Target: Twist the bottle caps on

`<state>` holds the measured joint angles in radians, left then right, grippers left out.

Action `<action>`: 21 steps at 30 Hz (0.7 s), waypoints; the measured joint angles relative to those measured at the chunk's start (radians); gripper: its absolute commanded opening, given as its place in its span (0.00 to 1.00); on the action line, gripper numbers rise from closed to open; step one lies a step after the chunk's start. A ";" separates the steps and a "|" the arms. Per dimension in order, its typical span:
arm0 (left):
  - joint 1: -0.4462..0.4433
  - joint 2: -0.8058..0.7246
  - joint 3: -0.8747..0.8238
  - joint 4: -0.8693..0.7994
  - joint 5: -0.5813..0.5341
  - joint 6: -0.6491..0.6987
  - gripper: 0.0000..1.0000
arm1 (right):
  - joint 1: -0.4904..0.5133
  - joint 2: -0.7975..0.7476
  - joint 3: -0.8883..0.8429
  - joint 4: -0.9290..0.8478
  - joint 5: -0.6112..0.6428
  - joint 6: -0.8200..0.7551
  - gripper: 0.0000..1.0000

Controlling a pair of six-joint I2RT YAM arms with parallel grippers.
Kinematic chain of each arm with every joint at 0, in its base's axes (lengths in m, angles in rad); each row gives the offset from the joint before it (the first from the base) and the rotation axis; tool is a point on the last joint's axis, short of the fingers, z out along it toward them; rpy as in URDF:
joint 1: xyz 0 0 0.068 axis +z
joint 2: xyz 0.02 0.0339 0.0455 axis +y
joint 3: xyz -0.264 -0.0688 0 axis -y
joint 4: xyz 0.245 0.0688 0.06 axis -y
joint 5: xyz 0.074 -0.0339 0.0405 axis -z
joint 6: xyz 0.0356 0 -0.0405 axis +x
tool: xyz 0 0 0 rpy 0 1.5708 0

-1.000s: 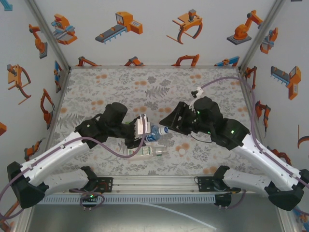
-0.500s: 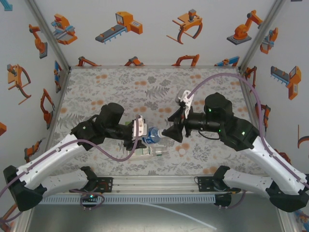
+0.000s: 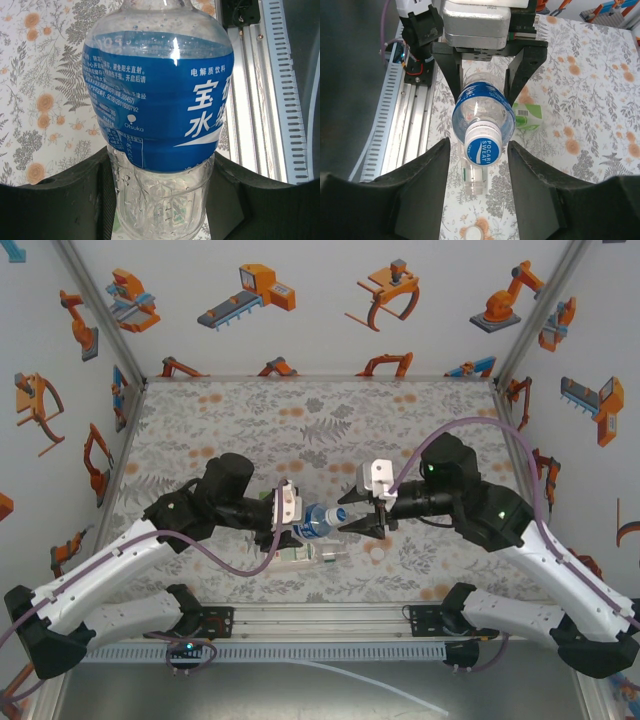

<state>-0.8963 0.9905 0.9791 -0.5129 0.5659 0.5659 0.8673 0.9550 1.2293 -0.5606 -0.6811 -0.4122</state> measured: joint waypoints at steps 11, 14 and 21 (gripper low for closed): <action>0.000 -0.004 0.000 -0.007 0.000 0.000 0.00 | 0.000 0.015 -0.029 0.023 0.001 -0.008 0.37; 0.000 -0.006 0.000 -0.011 0.000 0.000 0.00 | 0.000 0.015 -0.035 0.027 0.002 -0.005 0.27; 0.002 -0.006 0.000 -0.021 -0.018 -0.002 0.00 | 0.003 0.004 -0.075 0.103 0.095 0.270 0.00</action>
<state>-0.8944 0.9848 0.9791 -0.5343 0.5476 0.5644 0.8703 0.9588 1.1542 -0.4576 -0.5865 -0.1421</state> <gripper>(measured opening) 0.561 0.324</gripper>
